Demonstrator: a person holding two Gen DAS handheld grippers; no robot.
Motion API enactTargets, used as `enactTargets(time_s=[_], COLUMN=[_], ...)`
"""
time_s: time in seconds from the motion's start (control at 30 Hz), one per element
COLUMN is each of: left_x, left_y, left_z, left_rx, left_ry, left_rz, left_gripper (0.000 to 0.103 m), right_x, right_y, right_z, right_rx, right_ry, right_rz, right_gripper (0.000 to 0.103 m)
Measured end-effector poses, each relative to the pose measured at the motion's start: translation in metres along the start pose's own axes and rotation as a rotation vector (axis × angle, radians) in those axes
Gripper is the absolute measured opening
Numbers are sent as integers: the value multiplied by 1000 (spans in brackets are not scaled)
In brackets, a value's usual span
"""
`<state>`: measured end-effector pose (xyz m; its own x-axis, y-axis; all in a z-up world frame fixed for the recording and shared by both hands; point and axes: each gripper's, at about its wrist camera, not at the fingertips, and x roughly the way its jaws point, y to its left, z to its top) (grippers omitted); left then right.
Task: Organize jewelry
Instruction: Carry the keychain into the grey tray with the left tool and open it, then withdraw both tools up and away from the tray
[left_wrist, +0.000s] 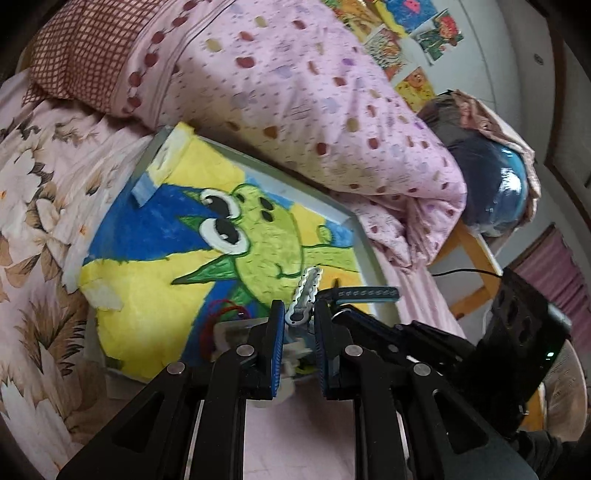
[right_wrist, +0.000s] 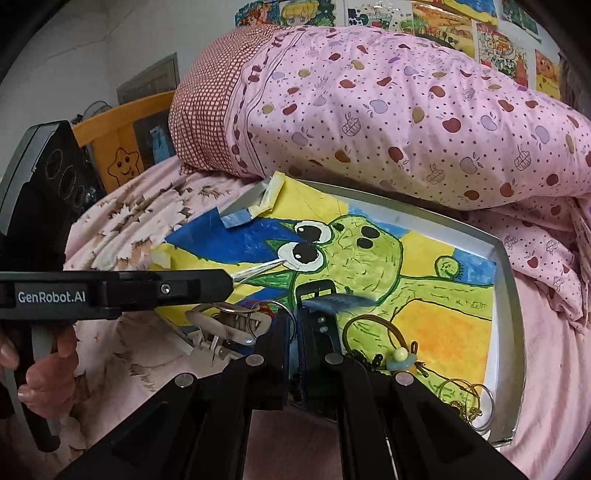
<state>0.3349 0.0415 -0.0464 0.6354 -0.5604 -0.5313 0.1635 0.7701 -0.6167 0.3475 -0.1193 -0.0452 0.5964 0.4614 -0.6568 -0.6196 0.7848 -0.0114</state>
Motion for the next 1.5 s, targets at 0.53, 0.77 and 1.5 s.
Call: enactTargets(time_s=[0.53,0.77,1.5], left_x=[-26,-64,-172], left_y=[9,-16,-98], left_z=[-8,-18,-116], left_rx=[-2,77,323], left_ry=[-34,-107,-312], left_rz=[118,165,328], left_gripper=[52,64,92], right_x=[-24,-75,-231], right_y=[5,5,33], right_z=[-4,-6,-81], right_rx=[16,108,320], right_ry=[-29,-133,-312], right_rz=[-90,-111,-139], right_gripper=[58,75,103])
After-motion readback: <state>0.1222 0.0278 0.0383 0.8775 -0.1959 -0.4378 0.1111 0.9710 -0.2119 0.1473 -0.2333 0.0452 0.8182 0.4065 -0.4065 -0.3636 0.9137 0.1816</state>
